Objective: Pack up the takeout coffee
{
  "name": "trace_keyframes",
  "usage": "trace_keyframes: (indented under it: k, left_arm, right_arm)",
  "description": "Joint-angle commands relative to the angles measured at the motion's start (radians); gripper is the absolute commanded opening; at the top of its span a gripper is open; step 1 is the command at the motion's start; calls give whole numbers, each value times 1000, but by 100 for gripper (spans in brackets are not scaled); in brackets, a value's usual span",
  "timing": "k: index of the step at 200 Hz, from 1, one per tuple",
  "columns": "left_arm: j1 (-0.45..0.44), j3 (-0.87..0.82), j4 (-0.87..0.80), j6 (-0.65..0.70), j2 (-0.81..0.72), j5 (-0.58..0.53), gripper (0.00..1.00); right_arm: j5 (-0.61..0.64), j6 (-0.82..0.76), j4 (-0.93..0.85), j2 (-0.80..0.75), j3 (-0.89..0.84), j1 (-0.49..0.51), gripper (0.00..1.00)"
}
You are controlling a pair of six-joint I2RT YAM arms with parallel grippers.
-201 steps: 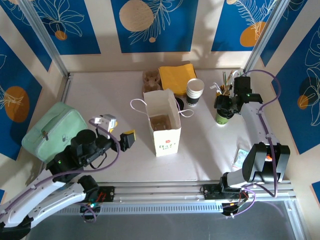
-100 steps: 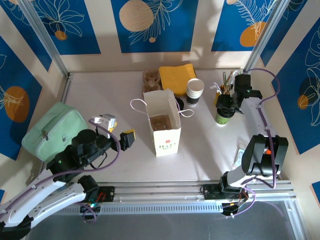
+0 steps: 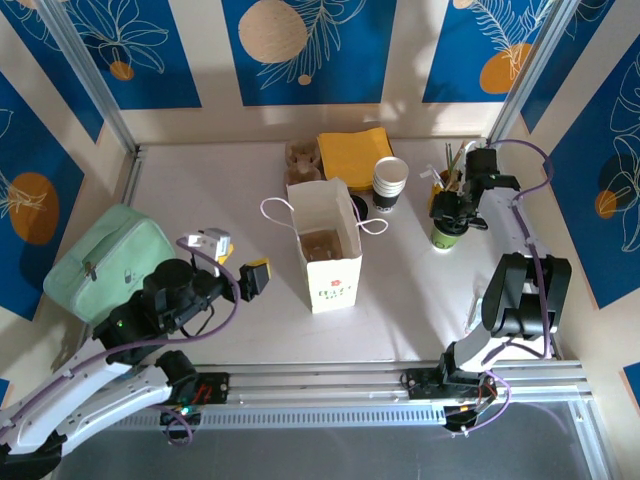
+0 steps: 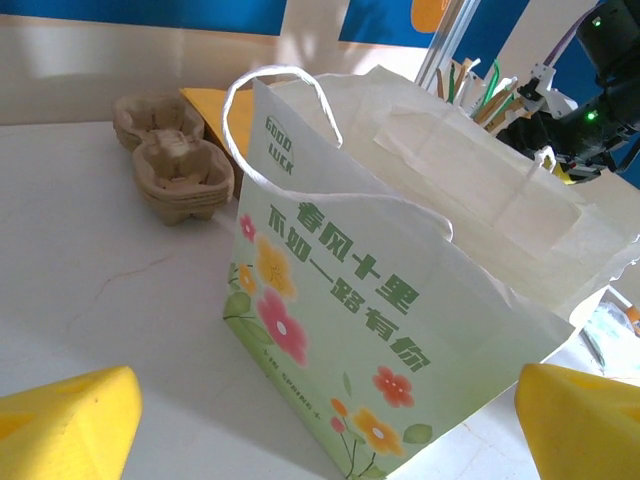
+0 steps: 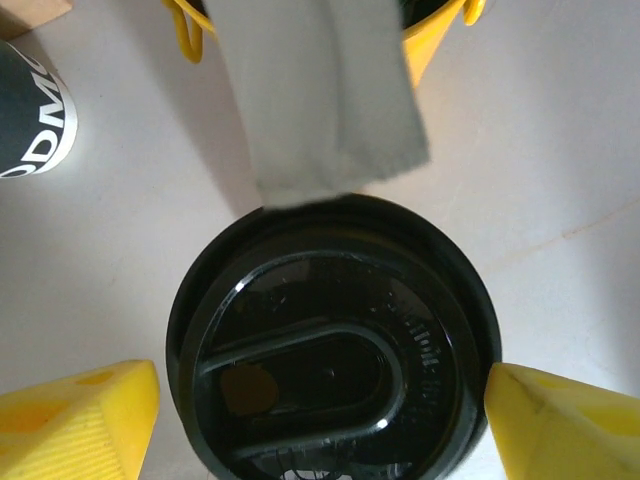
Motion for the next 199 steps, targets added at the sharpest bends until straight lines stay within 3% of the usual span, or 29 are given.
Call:
trace_keyframes:
  k: [1, 199]
  left_arm:
    - [0, -15, 12, -15, -8, -21, 96]
    - [0, -30, 40, -28, 21, -26, 96]
  right_arm:
    - [-31, -1, -40, 25, 37, -2, 81]
    - [-34, 12, -125, 116, 105, 5, 80]
